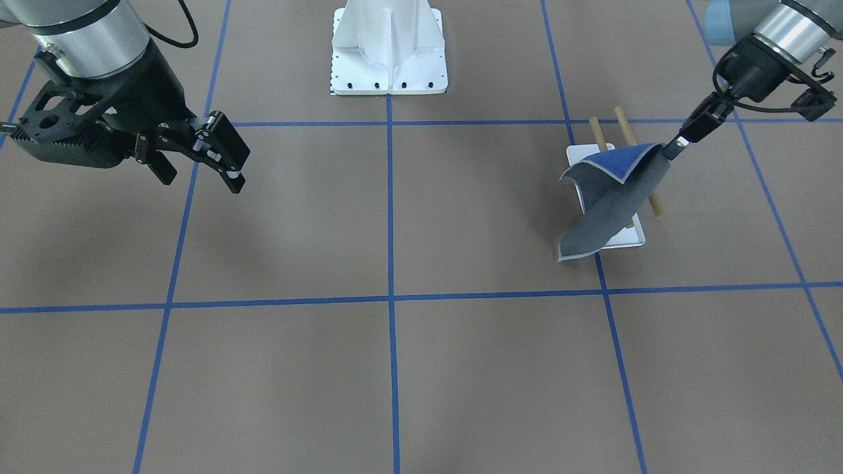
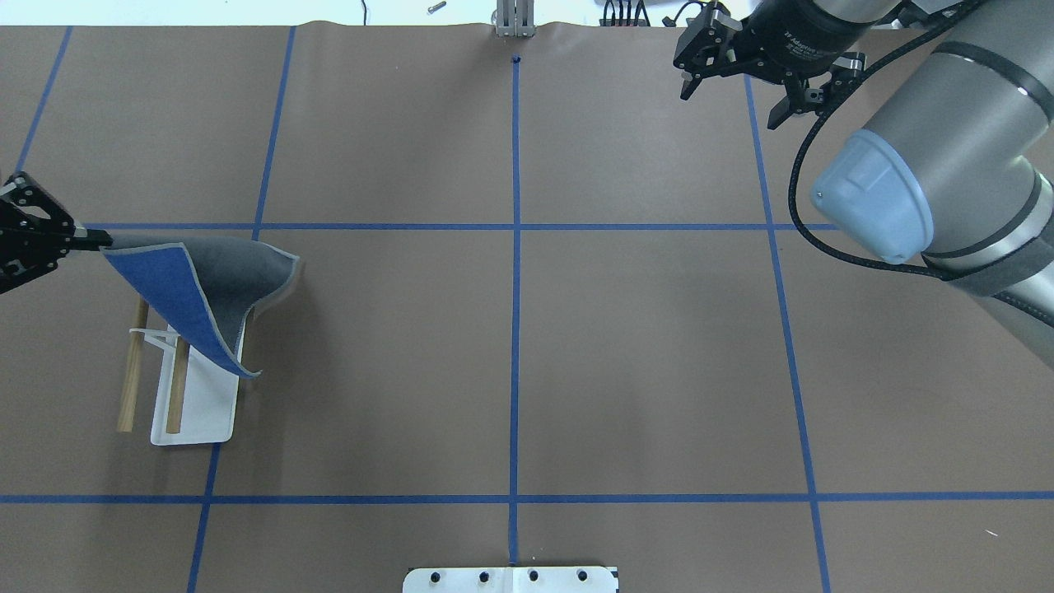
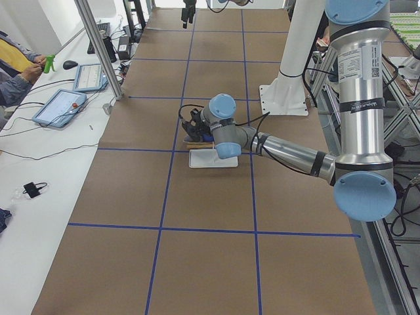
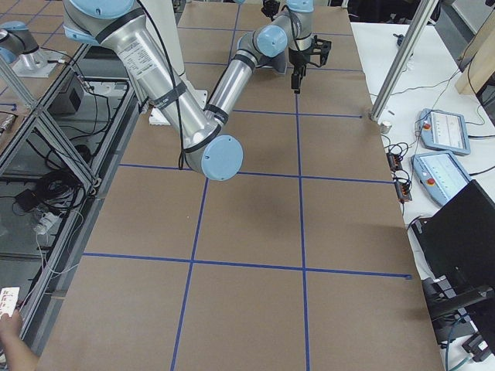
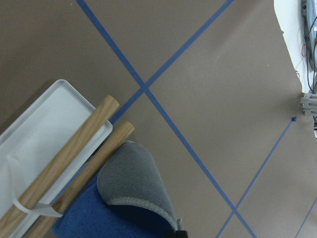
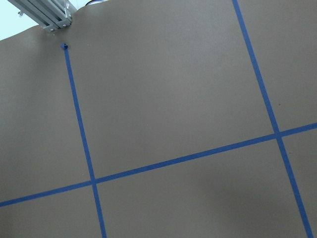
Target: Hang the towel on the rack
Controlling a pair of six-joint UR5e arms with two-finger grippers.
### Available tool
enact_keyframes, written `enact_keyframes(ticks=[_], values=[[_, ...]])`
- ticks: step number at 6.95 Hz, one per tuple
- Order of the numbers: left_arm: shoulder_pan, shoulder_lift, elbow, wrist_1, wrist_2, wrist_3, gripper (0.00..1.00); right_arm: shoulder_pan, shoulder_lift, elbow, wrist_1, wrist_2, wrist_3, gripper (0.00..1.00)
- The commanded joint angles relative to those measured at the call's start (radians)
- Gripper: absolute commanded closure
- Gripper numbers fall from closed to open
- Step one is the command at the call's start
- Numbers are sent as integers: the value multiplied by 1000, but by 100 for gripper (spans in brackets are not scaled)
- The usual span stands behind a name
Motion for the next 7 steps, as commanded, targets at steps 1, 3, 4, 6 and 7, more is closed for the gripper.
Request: enact_keyframes(ticks=[1, 3, 4, 6, 7], values=[[-104, 23, 105, -42, -101, 123, 100, 10, -20, -2, 0, -6, -9, 0], [-108, 49, 158, -105, -100, 165, 100, 16, -53, -4, 3, -10, -90, 0], [-108, 53, 181, -131, -102, 166, 100, 17, -53, -4, 3, -10, -90, 0], [-108, 54, 260, -255, -99, 167, 3, 19, -63, -5, 3, -11, -97, 0], [-108, 54, 291, -297, -100, 167, 2, 28, -74, -5, 3, -11, -118, 0]])
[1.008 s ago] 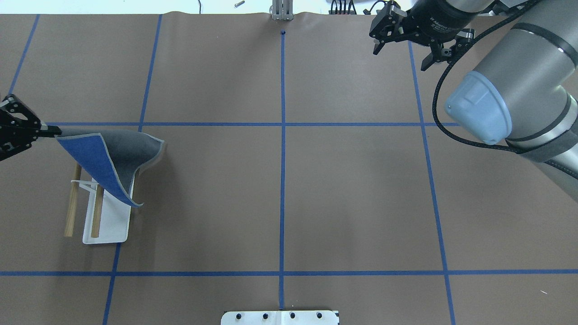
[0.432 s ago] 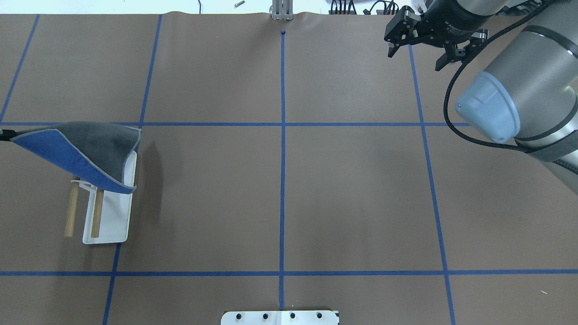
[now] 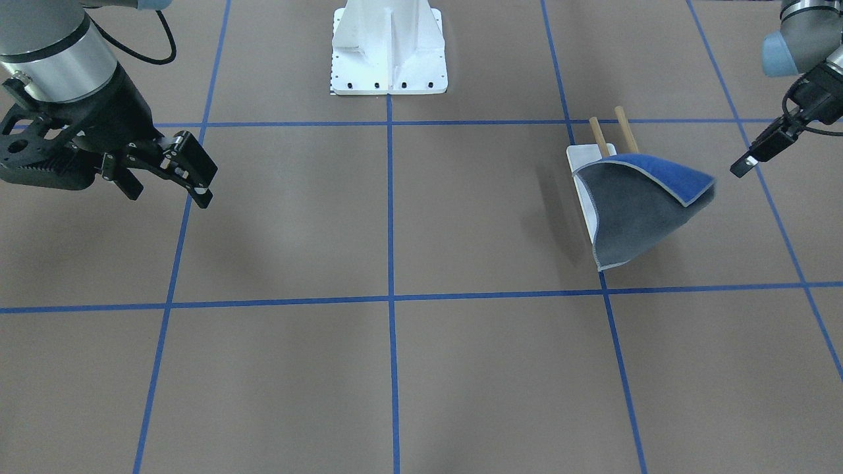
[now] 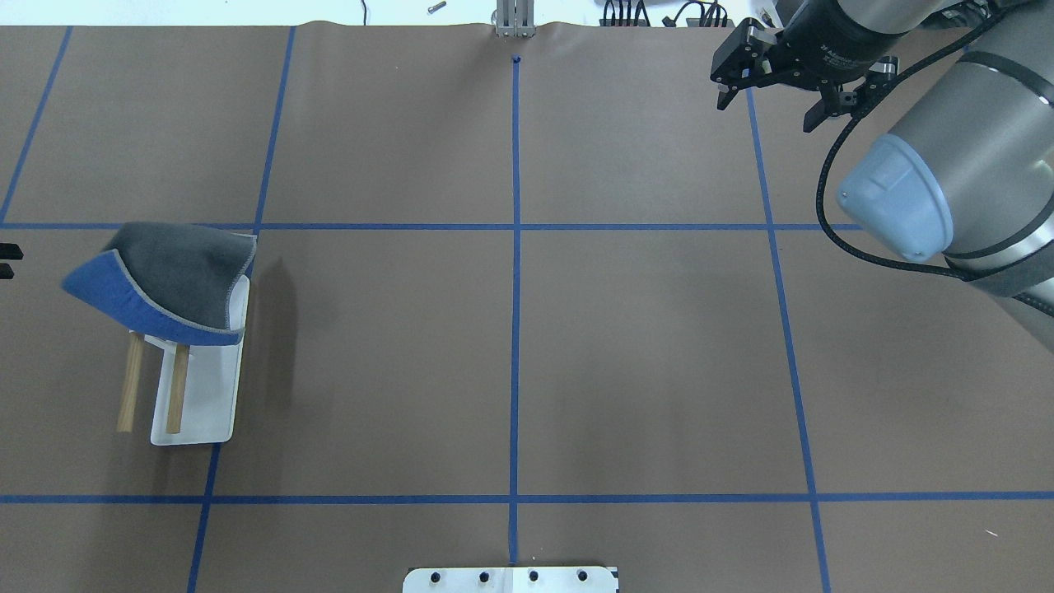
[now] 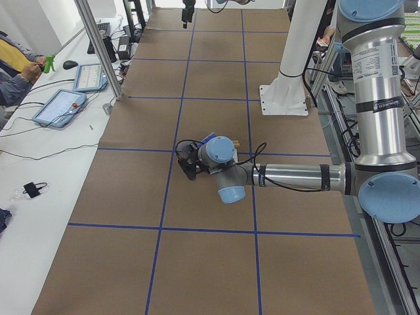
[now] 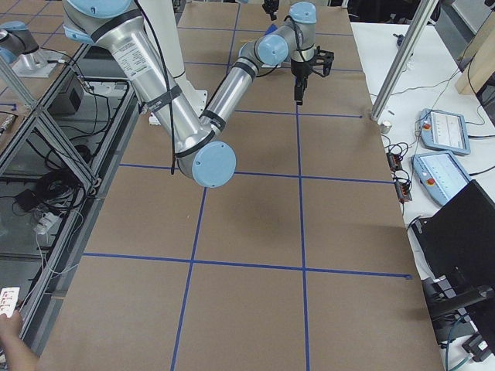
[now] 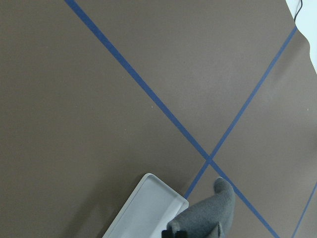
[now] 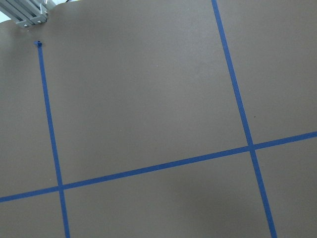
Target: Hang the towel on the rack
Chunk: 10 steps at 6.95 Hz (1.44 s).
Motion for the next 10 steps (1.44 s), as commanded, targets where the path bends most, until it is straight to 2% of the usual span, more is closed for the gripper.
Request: enact_keyframes(ticks=[1, 3, 4, 5, 7, 8, 9, 10], values=[[-2, -4, 34, -68, 3, -1, 2, 15, -22, 0, 0, -1, -40, 0], [-85, -17, 41, -55, 11, 73, 2, 34, -56, 0, 0, 2, -87, 0], [-107, -18, 61, -28, 14, 335, 2, 50, -95, 1, 0, 10, -164, 0], [-150, -25, 64, 74, 17, 534, 2, 75, -138, 4, 0, 13, -231, 0], [-169, -37, 67, 260, 130, 951, 2, 130, -223, 0, 0, 13, -411, 0], [-176, -42, 70, 385, 170, 1226, 2, 167, -267, -2, -1, 16, -501, 0], [-228, -92, 69, 550, 169, 1414, 2, 208, -307, -14, -2, 28, -598, 0], [-273, -141, 64, 718, 120, 1538, 2, 245, -361, -28, -2, 50, -697, 0]])
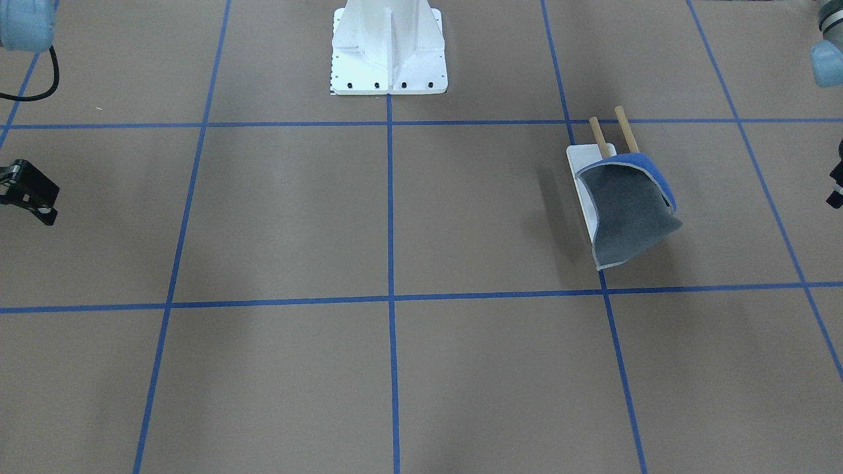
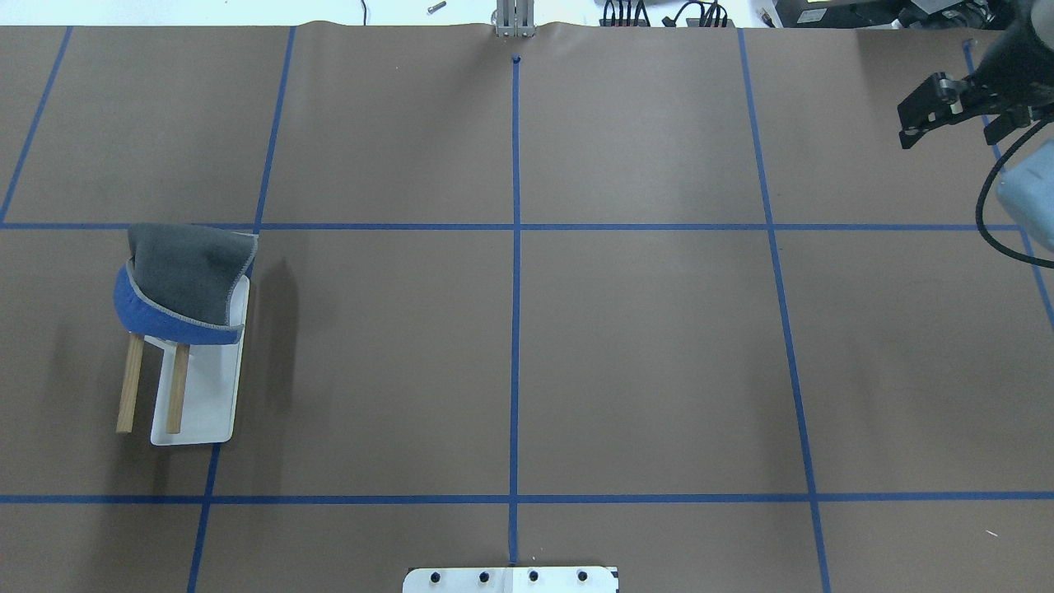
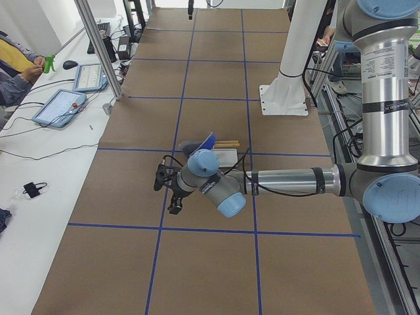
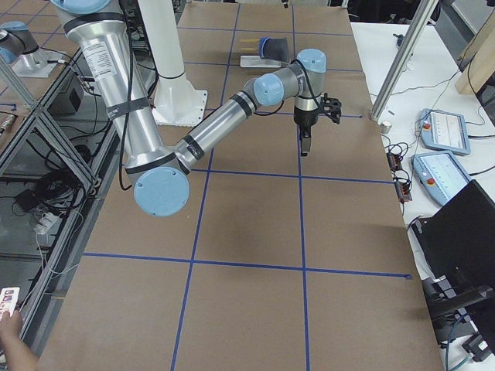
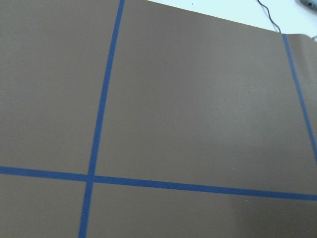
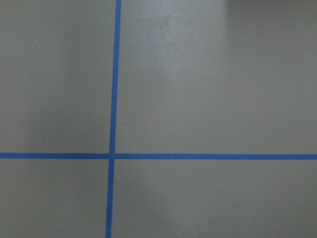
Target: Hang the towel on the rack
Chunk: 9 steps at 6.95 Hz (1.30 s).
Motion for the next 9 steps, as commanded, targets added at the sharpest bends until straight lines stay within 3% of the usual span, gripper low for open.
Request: enact_keyframes(ticks=[1, 2, 3, 4, 7, 9], values=[[-102, -103, -5, 332, -111, 241, 2, 90, -90, -44, 0, 50, -216, 0], [-119, -122, -9, 410, -159, 246, 2, 116, -140, -71, 1, 80, -311, 0], [-119, -120, -8, 422, -155, 319, 2, 131, -170, -105, 1, 84, -409, 0], [-122, -122, -20, 510, -155, 437, 2, 139, -196, -128, 1, 85, -476, 0], [-153, -119, -205, 921, -161, 502, 2, 194, -220, -239, 17, 183, -610, 0], [-150, -88, -227, 928, -154, 527, 2, 198, -262, -254, 107, 188, -602, 0]])
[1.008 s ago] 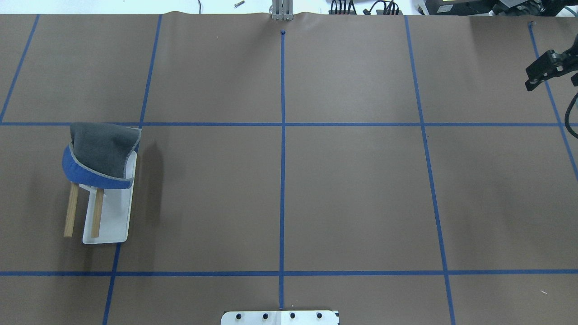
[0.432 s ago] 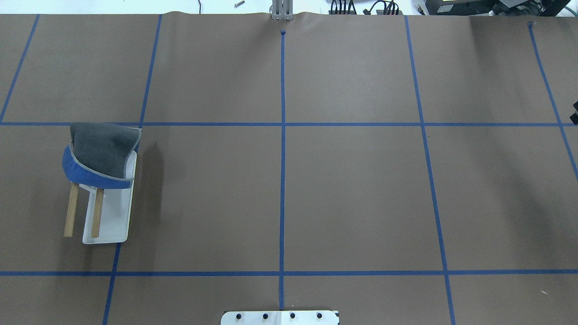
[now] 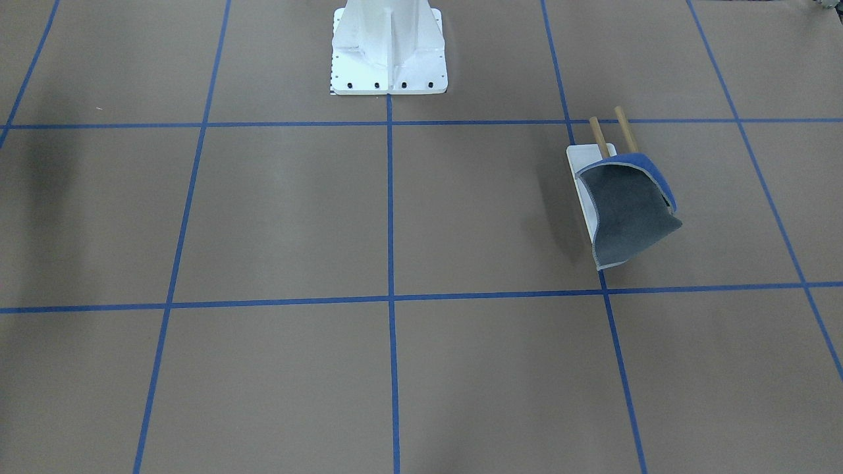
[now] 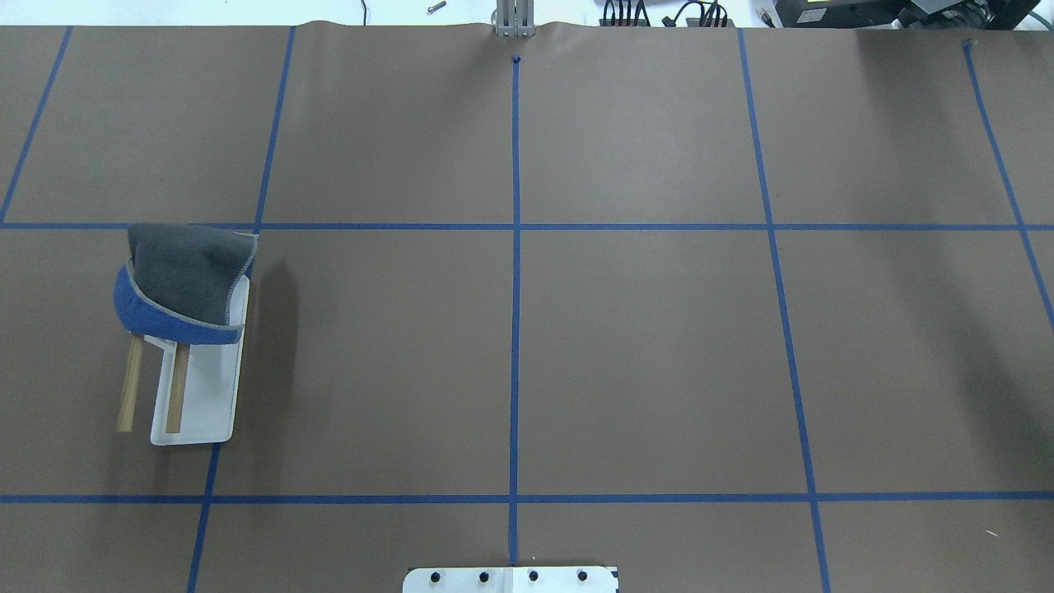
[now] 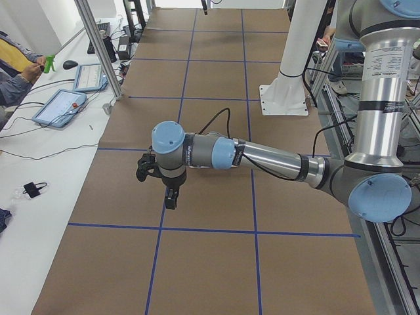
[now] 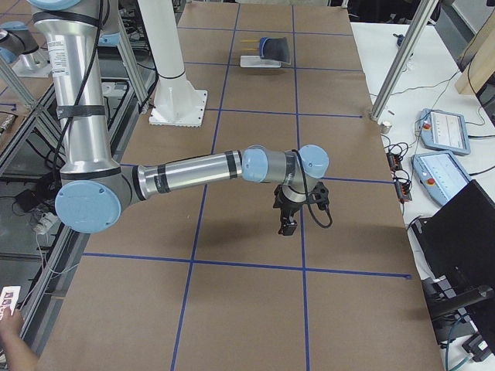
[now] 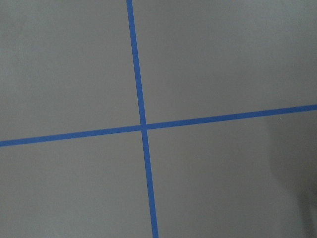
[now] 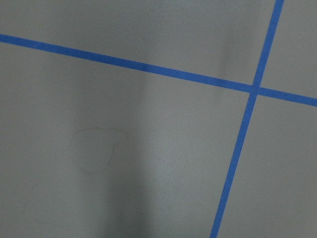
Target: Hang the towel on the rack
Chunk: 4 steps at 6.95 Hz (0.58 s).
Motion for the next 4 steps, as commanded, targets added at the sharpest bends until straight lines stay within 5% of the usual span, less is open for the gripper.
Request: enact_keyframes(ticks=[1, 4], values=[[0, 26, 0, 24, 7, 128, 2, 7, -17, -13, 47, 34, -1, 0], [3, 69, -3, 14, 22, 164, 2, 12, -6, -7, 48, 56, 0, 0]])
